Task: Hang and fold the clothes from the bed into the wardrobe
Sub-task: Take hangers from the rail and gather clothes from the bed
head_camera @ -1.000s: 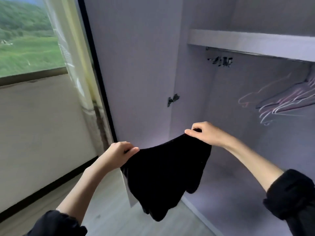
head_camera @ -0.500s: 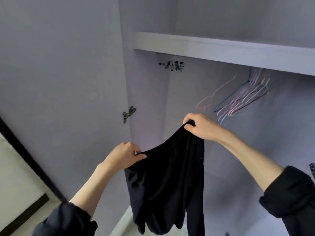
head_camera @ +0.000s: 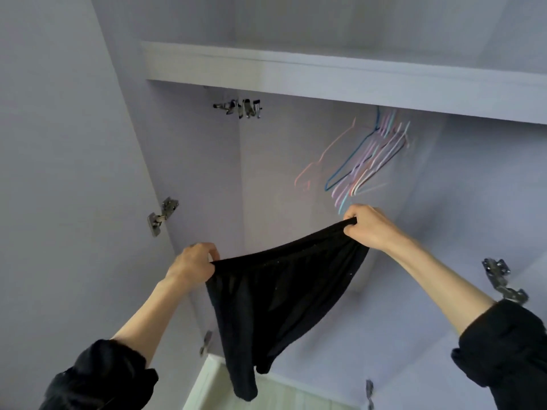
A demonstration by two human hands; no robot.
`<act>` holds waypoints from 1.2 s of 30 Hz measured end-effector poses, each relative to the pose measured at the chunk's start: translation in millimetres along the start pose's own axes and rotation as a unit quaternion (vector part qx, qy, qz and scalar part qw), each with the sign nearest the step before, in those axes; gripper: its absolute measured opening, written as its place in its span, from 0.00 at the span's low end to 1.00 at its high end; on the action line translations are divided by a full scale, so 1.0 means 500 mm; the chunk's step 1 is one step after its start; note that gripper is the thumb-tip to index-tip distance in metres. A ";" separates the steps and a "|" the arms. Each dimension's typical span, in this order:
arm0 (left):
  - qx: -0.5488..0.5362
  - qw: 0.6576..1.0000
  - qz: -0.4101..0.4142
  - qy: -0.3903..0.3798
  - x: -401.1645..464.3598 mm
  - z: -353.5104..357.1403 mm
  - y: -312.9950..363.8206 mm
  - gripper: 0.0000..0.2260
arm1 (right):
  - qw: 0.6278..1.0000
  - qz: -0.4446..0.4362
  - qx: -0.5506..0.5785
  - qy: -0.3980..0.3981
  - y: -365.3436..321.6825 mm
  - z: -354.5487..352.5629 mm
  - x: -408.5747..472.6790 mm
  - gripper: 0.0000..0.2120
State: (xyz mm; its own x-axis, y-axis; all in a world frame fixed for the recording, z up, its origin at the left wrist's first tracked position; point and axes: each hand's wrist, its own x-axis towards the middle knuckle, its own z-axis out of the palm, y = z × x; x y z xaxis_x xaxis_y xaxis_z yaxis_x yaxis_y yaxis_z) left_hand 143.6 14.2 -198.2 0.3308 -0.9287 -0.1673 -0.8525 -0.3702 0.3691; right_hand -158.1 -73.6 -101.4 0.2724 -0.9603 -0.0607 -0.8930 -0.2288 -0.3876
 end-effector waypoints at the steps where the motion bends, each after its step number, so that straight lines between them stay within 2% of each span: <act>1: -0.027 0.999 -0.029 0.005 0.005 0.001 0.008 0.08 | 1.000 0.017 -0.004 -0.002 0.019 0.002 0.004 0.07; 2: -0.096 0.993 -0.066 0.010 0.006 0.003 0.015 0.05 | 1.000 0.029 -0.004 0.000 0.032 0.006 0.009 0.10; 3: -0.212 0.971 -0.114 0.003 0.001 0.006 0.024 0.04 | 0.999 0.038 0.000 0.004 0.041 0.011 0.012 0.11; 4: -0.356 0.919 -0.168 -0.014 -0.003 0.009 0.040 0.04 | 0.999 0.042 0.008 0.009 0.050 0.013 0.015 0.12; 6: -0.612 0.747 -0.250 -0.073 -0.016 0.014 0.071 0.07 | 0.999 0.036 0.021 0.018 0.058 0.015 0.020 0.13; 7: -0.686 0.668 -0.271 -0.093 -0.019 0.015 0.081 0.08 | 0.999 0.030 0.029 0.021 0.060 0.017 0.022 0.13; 8: -0.722 0.625 -0.278 -0.108 -0.018 0.017 0.088 0.08 | 0.999 0.024 0.037 0.026 0.062 0.019 0.024 0.12; 9: -0.726 0.621 -0.270 -0.122 -0.018 0.019 0.094 0.08 | 0.998 0.020 0.043 0.033 0.066 0.020 0.028 0.12; 10: -0.706 0.648 -0.254 -0.132 -0.015 0.021 0.099 0.07 | 0.998 0.020 0.043 0.043 0.070 0.020 0.030 0.11; 13: -0.531 0.820 -0.174 -0.122 -0.003 0.014 0.106 0.04 | 0.996 0.043 0.012 0.076 0.086 0.013 0.032 0.08; 14: -0.471 0.865 -0.137 -0.104 -0.001 0.008 0.105 0.03 | 0.994 0.054 -0.003 0.090 0.092 0.010 0.033 0.07; 16: -0.380 0.920 -0.059 -0.073 -0.003 -0.012 0.104 0.04 | 0.991 0.078 -0.019 0.103 0.104 0.007 0.036 0.09; 18: -0.302 0.950 -0.001 -0.082 -0.010 -0.031 0.106 0.03 | 0.990 0.109 0.032 0.081 0.109 0.010 0.043 0.09; 20: -0.223 0.964 0.032 -0.144 -0.018 -0.039 0.107 0.04 | 0.961 0.164 0.219 0.045 0.099 0.012 0.048 0.05; 22: -0.199 0.953 0.047 -0.224 -0.022 -0.042 0.102 0.08 | 0.893 0.209 0.398 0.009 0.087 0.005 0.049 0.04; 24: -0.197 0.940 0.058 -0.274 -0.026 -0.043 0.097 0.11 | 0.845 0.221 0.488 -0.004 0.079 -0.002 0.049 0.06; 25: -0.177 0.941 0.069 -0.281 -0.028 -0.043 0.097 0.11 | 0.835 0.218 0.505 -0.006 0.074 -0.005 0.046 0.06; 26: -0.142 0.946 0.085 -0.278 -0.029 -0.044 0.100 0.10 | 0.840 0.206 0.501 -0.007 0.064 -0.008 0.042 0.06; 29: -0.082 0.962 0.128 -0.227 -0.026 -0.041 0.135 0.09 | 0.912 0.103 0.398 -0.016 0.023 -0.009 0.032 0.07; 31: -0.149 0.966 0.169 -0.125 -0.023 -0.036 0.180 0.14 | 0.951 0.004 0.310 -0.014 -0.014 -0.005 0.024 0.07; 32: -0.214 0.955 0.187 -0.082 -0.026 -0.035 0.206 0.17 | 0.962 -0.041 0.270 -0.008 -0.031 -0.001 0.020 0.09; 34: -0.330 0.917 0.210 -0.073 -0.042 -0.034 0.261 0.20 | 0.972 -0.100 0.211 0.009 -0.057 0.008 0.010 0.10; 36: -0.363 0.902 0.214 -0.090 -0.047 -0.022 0.298 0.14 | 0.972 -0.120 0.200 0.039 -0.066 0.011 0.004 0.10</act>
State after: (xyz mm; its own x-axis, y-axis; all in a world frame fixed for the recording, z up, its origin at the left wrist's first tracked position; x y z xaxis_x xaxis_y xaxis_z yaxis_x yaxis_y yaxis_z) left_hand 13.3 -19.1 -129.4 -0.0938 -0.9955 0.0109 -0.3755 0.0455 0.9257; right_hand -126.0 -67.2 -93.8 0.4144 -0.8993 0.1395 -0.5919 -0.3828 -0.7093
